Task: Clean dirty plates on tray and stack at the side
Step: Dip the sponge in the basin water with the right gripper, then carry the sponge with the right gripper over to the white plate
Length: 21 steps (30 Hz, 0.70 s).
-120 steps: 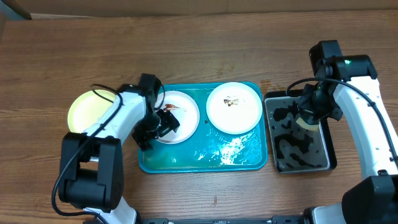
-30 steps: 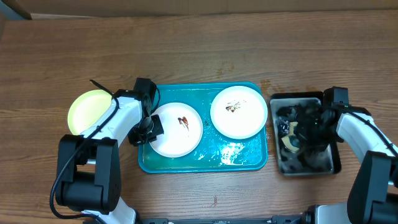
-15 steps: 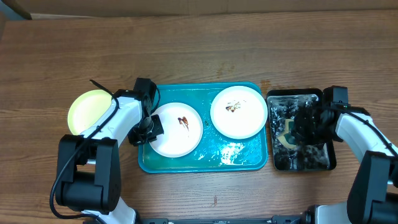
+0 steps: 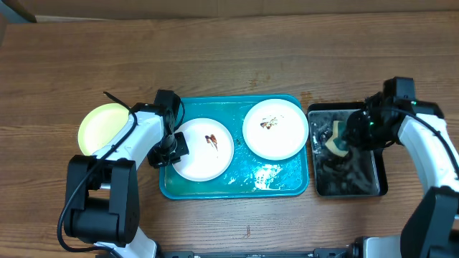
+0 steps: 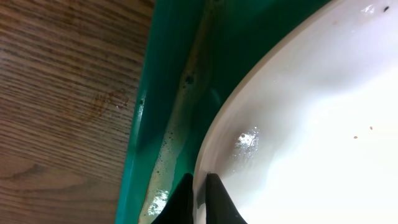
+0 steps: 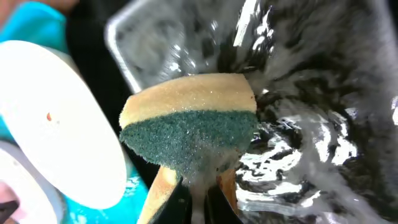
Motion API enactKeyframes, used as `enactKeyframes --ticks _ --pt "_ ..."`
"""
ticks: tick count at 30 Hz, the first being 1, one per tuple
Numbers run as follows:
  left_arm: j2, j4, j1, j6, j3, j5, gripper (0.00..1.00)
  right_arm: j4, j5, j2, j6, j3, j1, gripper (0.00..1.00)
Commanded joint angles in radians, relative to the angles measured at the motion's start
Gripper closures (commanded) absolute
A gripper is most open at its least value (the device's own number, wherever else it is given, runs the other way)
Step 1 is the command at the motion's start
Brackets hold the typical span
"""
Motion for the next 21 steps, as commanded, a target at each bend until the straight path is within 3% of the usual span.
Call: enactKeyframes --ticks 1,7,13,21 --pt "0.030 0.003 0.011 0.023 -0.025 -0.060 0.96 -0.024 0.014 -0.037 -0.025 0.038 0.006 0.96" --pt "0.030 0.042 0.011 0.131 -0.025 0.000 0.96 -0.074 0.229 -0.037 0.074 0.038 0.043 0.96" --pt "0.030 0.063 0.011 0.236 -0.025 0.035 0.96 -0.050 -0.038 -0.037 -0.208 0.059 0.147 0.96" --pt "0.030 0.065 0.011 0.236 -0.025 0.035 0.96 0.073 -0.039 -0.037 -0.148 0.076 0.430 0.96"
